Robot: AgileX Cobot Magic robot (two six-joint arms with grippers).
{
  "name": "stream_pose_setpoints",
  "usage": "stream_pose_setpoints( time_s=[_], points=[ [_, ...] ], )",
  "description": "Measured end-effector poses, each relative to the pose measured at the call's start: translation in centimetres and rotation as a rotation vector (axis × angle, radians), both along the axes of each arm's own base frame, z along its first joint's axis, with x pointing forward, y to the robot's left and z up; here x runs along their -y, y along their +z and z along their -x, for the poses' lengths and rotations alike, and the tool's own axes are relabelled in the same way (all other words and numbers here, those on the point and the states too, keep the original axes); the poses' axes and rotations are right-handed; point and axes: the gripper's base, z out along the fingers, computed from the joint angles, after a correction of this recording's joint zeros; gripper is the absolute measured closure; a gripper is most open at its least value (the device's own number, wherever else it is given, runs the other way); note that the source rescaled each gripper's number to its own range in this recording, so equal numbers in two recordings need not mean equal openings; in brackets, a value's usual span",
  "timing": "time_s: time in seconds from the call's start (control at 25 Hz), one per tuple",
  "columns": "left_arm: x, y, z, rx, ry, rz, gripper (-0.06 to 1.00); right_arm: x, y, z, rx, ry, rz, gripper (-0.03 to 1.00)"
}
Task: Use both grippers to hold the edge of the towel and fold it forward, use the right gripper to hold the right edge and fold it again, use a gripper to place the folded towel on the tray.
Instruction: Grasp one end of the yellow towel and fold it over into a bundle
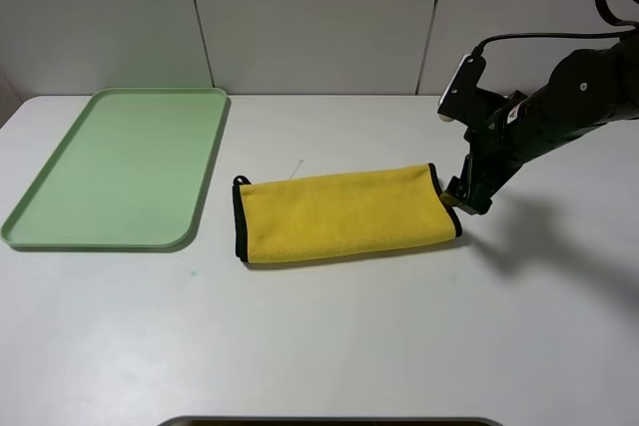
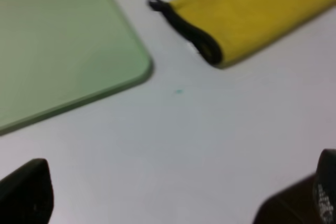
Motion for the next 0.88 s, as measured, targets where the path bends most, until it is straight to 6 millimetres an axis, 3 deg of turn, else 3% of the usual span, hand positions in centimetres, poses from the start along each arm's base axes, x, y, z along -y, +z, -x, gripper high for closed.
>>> stream_pose_setpoints(
  time_s=[0.4, 0.68, 0.88],
  points=[
    [0.24, 0.0, -0.02, 0.0, 0.212, 0.0, -0.06, 0.0, 0.0, 0.0, -0.003, -0.017, -0.011, -0.03],
    [0.25, 0.0, -0.02, 0.0, 0.226, 0.0, -0.06, 0.0, 0.0, 0.0, -0.013, -0.07, -0.044, -0.03],
    [0.25, 0.0, -0.02, 0.0, 0.226, 0.0, -0.06, 0.0, 0.0, 0.0, -0.037, -0.204, -0.129, -0.03]
  ],
)
